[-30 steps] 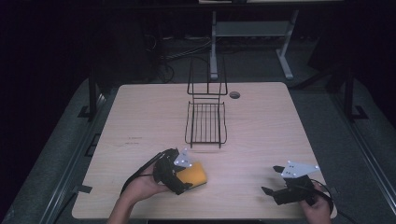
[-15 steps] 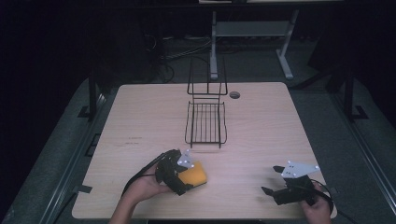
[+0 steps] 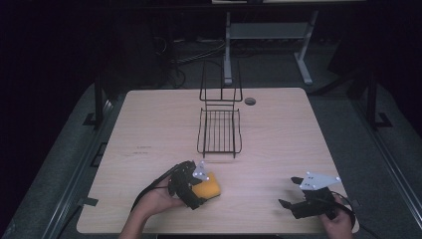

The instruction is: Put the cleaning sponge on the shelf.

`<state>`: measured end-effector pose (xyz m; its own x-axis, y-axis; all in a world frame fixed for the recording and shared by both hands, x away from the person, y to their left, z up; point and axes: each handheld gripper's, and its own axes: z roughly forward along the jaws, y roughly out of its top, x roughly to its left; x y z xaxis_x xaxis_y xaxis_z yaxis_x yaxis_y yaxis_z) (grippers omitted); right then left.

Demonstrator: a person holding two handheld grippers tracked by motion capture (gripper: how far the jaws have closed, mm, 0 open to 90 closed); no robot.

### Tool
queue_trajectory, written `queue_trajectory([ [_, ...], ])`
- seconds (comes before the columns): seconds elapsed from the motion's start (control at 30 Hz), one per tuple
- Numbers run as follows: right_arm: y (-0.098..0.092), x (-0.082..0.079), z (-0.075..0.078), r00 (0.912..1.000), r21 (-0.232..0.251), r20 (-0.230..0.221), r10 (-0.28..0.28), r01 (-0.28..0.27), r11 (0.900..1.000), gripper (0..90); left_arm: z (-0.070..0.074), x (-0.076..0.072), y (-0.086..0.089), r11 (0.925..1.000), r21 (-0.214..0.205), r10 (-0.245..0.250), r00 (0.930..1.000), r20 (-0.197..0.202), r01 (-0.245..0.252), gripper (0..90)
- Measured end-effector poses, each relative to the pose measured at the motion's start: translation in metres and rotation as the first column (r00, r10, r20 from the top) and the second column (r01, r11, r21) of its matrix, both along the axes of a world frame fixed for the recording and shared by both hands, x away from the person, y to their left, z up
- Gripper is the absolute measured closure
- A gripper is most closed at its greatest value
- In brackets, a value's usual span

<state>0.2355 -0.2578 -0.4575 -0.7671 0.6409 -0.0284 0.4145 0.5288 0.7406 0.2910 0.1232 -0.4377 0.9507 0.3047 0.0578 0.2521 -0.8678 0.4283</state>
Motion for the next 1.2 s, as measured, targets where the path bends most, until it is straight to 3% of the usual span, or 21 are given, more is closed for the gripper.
queue_trajectory([
  [0.4,-0.0007,0.0001,0.0001,1.0000,-0.002,0.005,0.002,-0.002,1.0000,13.8,-0.0021,0.0023,-0.0023,1.0000,0.007,0.007,1.0000,0.001,-0.007,14.0],
  [0.8,-0.0008,0.0001,0.0000,1.0000,-0.003,0.008,0.005,-0.005,1.0000,13.8,-0.0054,0.0041,-0.0042,0.9999,0.004,0.010,0.9997,-0.024,-0.010,14.5],
  [0.9,-0.0010,0.0002,0.0000,1.0000,-0.003,0.006,0.004,-0.004,1.0000,13.8,-0.0047,0.0042,-0.0037,1.0000,0.000,0.004,0.9996,-0.029,-0.004,19.5],
  [1.2,0.0004,-0.0003,0.0000,1.0000,-0.001,0.004,0.006,-0.006,1.0000,13.8,-0.0056,0.0051,-0.0038,1.0000,0.003,0.005,0.9993,-0.038,-0.005,20.1],
])
